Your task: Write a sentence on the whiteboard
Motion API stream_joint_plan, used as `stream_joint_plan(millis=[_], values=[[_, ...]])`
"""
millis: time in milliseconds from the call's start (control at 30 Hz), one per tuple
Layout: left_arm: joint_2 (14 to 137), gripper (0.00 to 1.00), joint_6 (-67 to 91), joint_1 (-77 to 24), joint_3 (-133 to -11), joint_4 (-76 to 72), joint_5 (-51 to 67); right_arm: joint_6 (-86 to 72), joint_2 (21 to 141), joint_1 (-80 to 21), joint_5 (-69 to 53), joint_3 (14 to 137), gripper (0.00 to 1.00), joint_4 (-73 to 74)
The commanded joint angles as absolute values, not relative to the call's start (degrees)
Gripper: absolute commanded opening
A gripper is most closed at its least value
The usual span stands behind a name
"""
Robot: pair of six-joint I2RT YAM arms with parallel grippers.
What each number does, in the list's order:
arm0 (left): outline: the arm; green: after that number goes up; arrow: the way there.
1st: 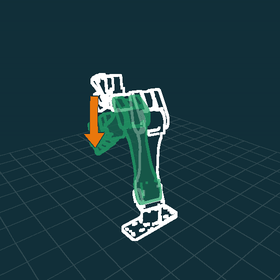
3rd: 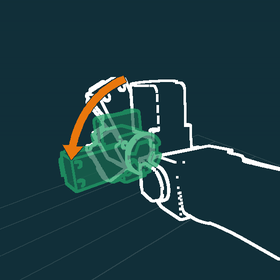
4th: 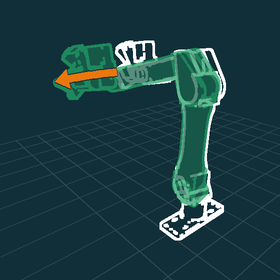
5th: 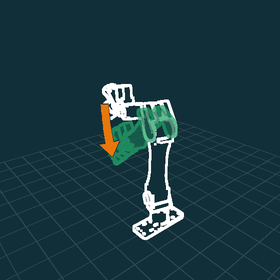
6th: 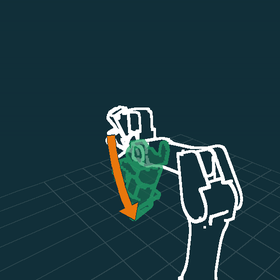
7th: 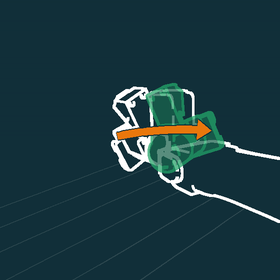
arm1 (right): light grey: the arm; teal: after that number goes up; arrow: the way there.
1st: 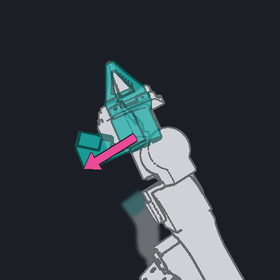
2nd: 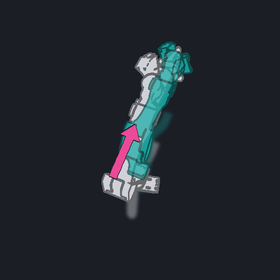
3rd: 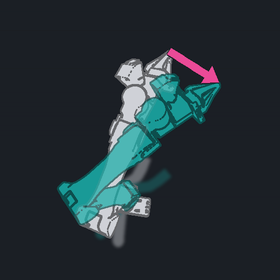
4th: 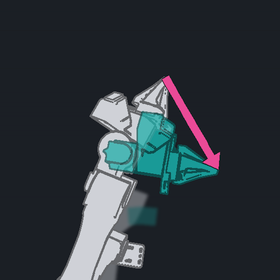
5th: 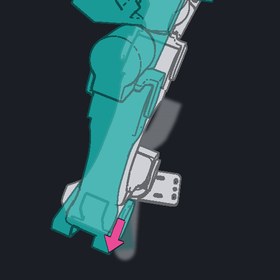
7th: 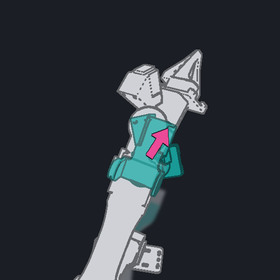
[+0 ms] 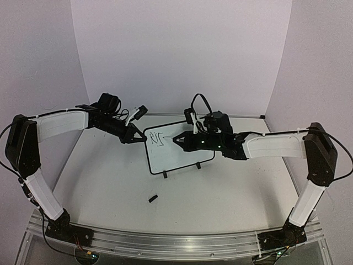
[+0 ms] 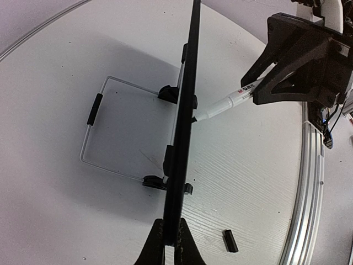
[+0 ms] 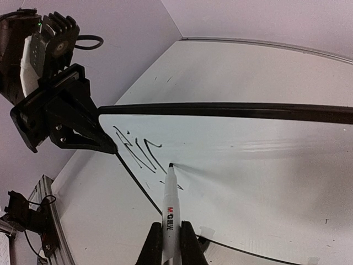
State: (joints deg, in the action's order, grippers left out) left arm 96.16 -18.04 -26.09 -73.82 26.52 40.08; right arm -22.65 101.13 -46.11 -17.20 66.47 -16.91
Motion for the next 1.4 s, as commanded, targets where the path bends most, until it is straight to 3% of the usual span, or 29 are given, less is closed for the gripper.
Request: stream_joint_plan(millis=[0,700,1367], values=[[98.17,0.00,-19.58,-26.98,-74.03,31.83,37.13,-23.17,101.90,-45.57,-15.37,68.25,0.00,-18.11],[97.97,0.00,-19.51,-27.07,-74.09,31.90,37.13,-22.70,97.30,-44.30,-12.43,65.56,0.00,-17.49],[97.91,0.00,-19.65,-27.16,-74.01,31.94,37.05,-22.27,101.87,-44.32,-17.22,69.69,0.00,-17.92]])
